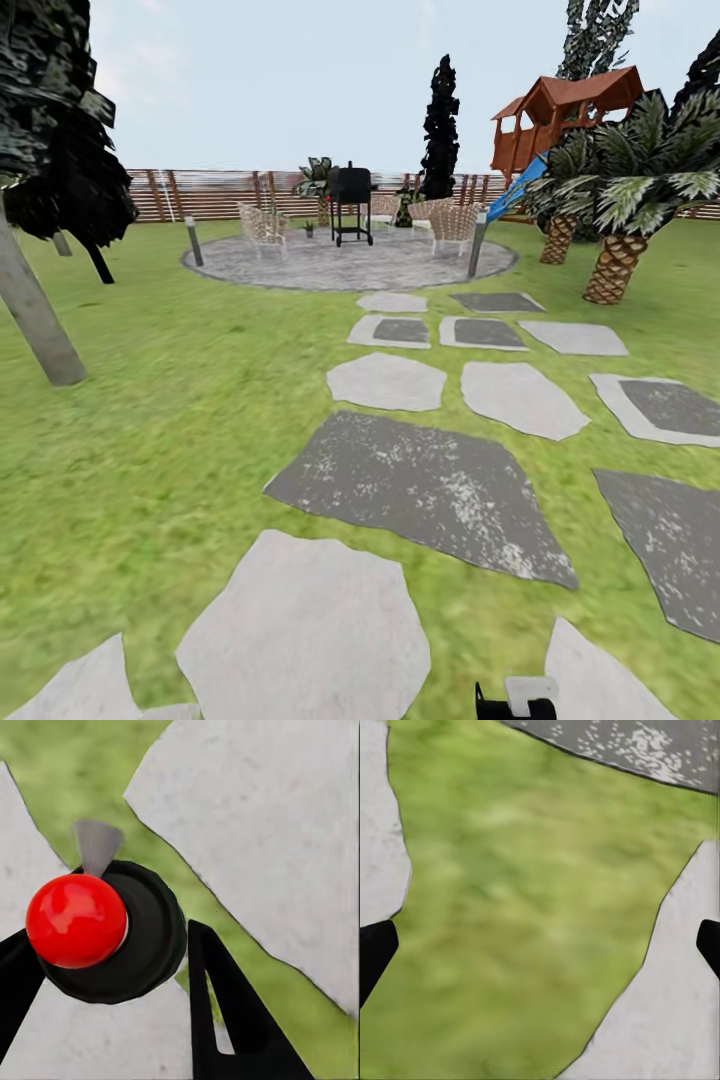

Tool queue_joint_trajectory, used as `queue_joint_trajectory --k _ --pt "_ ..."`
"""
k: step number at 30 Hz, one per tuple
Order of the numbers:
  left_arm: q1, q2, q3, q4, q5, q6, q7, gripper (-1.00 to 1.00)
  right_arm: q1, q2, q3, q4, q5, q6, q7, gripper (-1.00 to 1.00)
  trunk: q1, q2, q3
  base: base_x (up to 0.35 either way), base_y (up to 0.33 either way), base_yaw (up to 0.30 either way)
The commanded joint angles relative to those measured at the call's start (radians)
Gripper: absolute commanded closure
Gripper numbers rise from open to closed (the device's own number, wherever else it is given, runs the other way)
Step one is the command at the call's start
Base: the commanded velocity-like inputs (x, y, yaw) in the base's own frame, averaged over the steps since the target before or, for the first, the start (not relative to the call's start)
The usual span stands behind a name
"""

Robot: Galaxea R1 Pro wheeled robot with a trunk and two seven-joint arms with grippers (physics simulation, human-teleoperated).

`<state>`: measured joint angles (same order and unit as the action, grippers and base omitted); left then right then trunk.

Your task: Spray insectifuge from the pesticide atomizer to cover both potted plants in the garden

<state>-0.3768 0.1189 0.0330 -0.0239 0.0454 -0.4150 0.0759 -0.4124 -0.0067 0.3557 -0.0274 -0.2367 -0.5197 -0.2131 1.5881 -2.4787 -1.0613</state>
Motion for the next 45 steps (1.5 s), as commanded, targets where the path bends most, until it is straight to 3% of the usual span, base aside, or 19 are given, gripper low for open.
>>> queue_joint_trajectory --k 1,24,25,28,45 --pt "-0.001 -0.001 0.002 0.001 0.004 -0.004 -0.001 1.00 0.000 0.001 0.009 -0.001 -0.007 -0.002 -0.003 -1.00 0.000 0.000 -0.001 0.307 -0.176 0.000" --pt "-0.001 -0.007 0.001 0.002 -0.002 -0.004 -0.001 1.00 0.000 -0.018 0.006 -0.022 -0.007 -0.008 -0.005 -1.00 0.000 0.000 -0.001 0.307 -0.176 0.000" --pt "-0.001 -0.007 0.001 0.002 -0.003 -0.004 -0.001 1.00 0.000 -0.031 0.005 -0.023 -0.008 -0.045 -0.008 -1.00 0.000 0.000 -0.001 0.306 -0.176 0.000" --pt "-0.001 -0.007 0.001 0.002 -0.004 -0.004 -0.001 1.00 0.000 -0.035 0.004 -0.021 -0.009 -0.098 -0.009 -1.00 0.000 0.000 -0.001 0.306 -0.176 0.000" --pt "-0.001 -0.005 0.001 0.002 0.006 -0.004 -0.001 1.00 0.000 -0.033 0.008 -0.021 -0.006 -0.114 -0.007 -1.00 0.000 0.000 -0.001 0.307 -0.176 0.000"
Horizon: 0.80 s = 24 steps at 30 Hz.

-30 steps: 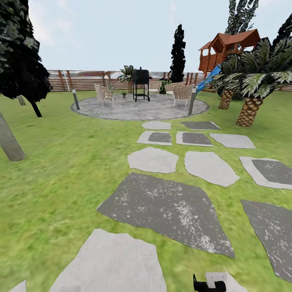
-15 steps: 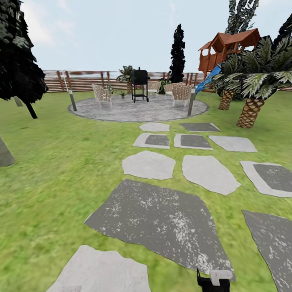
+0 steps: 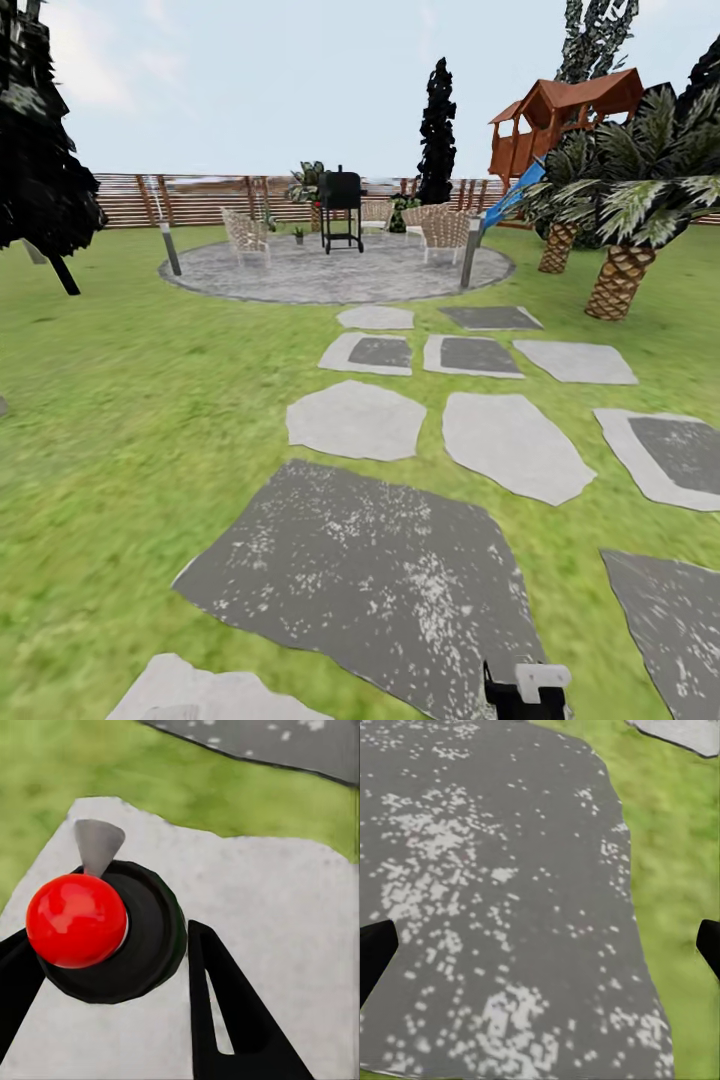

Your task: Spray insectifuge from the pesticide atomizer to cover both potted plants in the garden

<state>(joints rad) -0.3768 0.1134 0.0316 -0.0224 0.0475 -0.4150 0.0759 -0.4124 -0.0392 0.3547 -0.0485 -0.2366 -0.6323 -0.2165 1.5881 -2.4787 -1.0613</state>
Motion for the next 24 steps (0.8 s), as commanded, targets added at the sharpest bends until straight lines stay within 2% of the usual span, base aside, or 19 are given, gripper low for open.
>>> queue_joint_trajectory --k 1,15,24 --pt "-0.001 0.000 0.002 0.000 0.004 -0.004 -0.001 1.00 0.000 0.001 0.008 -0.001 -0.007 -0.001 -0.004 -1.00 0.000 0.000 -0.001 0.307 -0.176 0.059" --pt "-0.001 -0.001 0.002 0.001 -0.001 -0.004 -0.001 1.00 0.000 -0.001 0.005 0.000 -0.009 -0.001 -0.006 -1.00 0.000 0.000 -0.016 0.316 -0.140 0.162" --pt "-0.001 -0.001 0.002 0.001 -0.001 -0.004 -0.001 1.00 0.000 -0.002 0.006 0.003 -0.008 -0.001 -0.006 -1.00 0.000 0.000 -0.017 0.320 -0.129 0.018"
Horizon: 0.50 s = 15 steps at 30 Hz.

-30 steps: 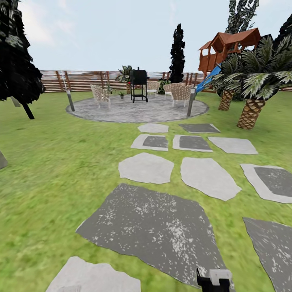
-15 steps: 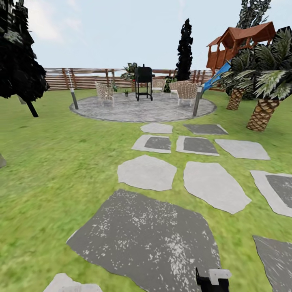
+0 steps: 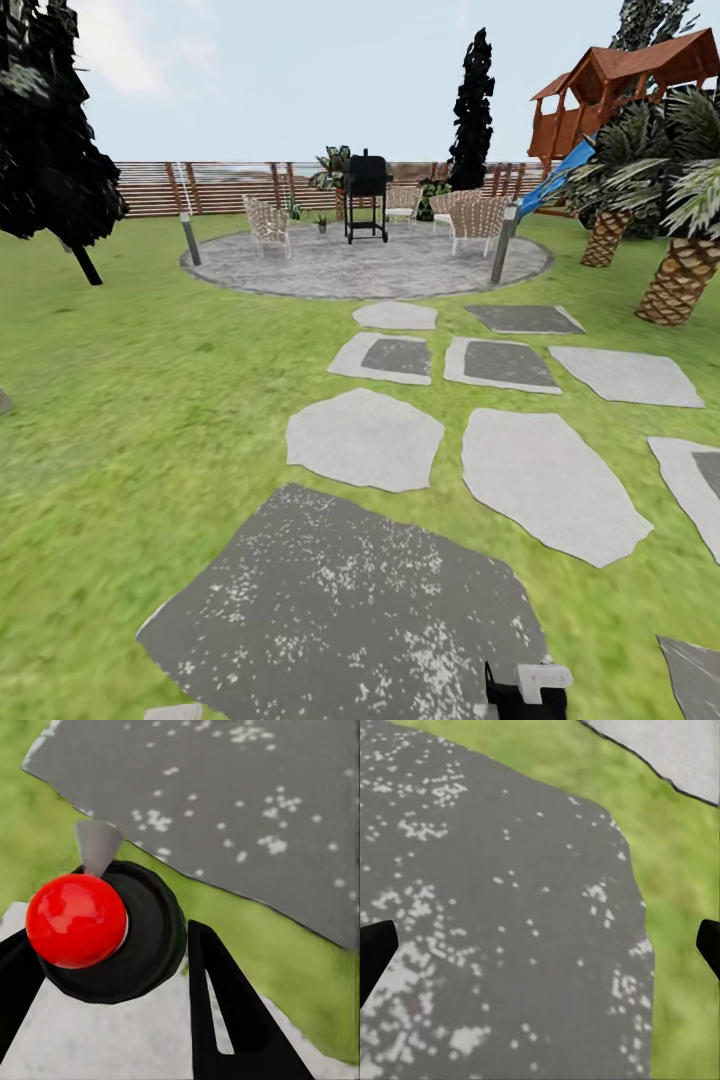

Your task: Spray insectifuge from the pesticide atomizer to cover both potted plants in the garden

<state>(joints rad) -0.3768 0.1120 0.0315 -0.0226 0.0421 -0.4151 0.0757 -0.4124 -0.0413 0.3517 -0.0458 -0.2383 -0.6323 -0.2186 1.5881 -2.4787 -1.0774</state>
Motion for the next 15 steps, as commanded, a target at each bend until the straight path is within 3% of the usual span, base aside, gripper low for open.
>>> queue_joint_trajectory --k 1,15 --pt "-0.001 0.000 0.002 0.001 0.004 -0.004 -0.001 1.00 0.000 0.000 0.009 0.000 -0.007 -0.001 -0.004 -1.00 0.000 0.000 -0.001 0.320 -0.129 0.001" --pt "-0.001 0.000 0.002 0.001 0.006 -0.004 -0.001 1.00 0.000 -0.001 0.010 0.000 -0.006 -0.001 -0.002 -1.00 0.000 0.000 -0.001 0.320 -0.129 0.000"
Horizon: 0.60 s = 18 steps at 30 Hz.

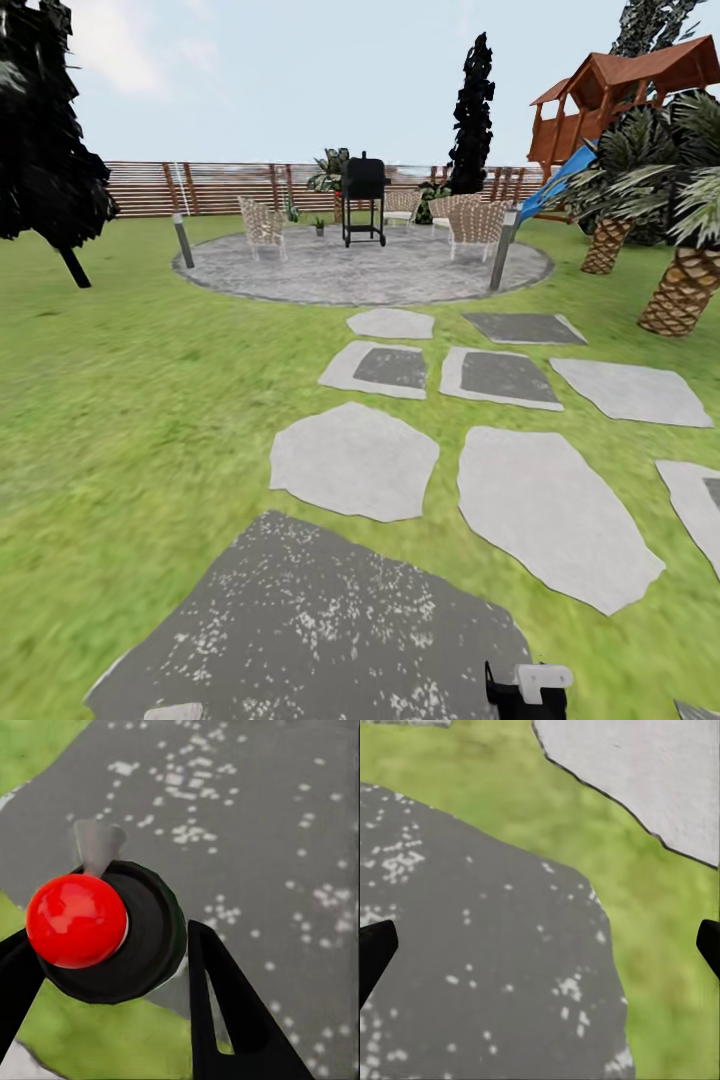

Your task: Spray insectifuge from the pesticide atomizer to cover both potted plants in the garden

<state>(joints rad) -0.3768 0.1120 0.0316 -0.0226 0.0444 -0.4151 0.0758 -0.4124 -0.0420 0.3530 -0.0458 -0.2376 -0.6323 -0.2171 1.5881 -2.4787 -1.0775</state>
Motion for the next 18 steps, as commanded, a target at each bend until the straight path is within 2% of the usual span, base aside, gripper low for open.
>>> queue_joint_trajectory --k 1,18 --pt "-0.001 0.000 0.002 0.001 0.004 -0.004 -0.001 1.00 0.000 0.000 0.009 0.000 -0.006 -0.001 -0.004 -1.00 0.000 0.000 -0.001 0.320 -0.129 0.000" --pt "-0.001 0.000 0.002 0.001 0.006 -0.004 -0.001 1.00 0.000 0.001 0.009 0.001 -0.005 -0.001 -0.004 -1.00 0.000 0.000 -0.001 0.320 -0.129 0.000"
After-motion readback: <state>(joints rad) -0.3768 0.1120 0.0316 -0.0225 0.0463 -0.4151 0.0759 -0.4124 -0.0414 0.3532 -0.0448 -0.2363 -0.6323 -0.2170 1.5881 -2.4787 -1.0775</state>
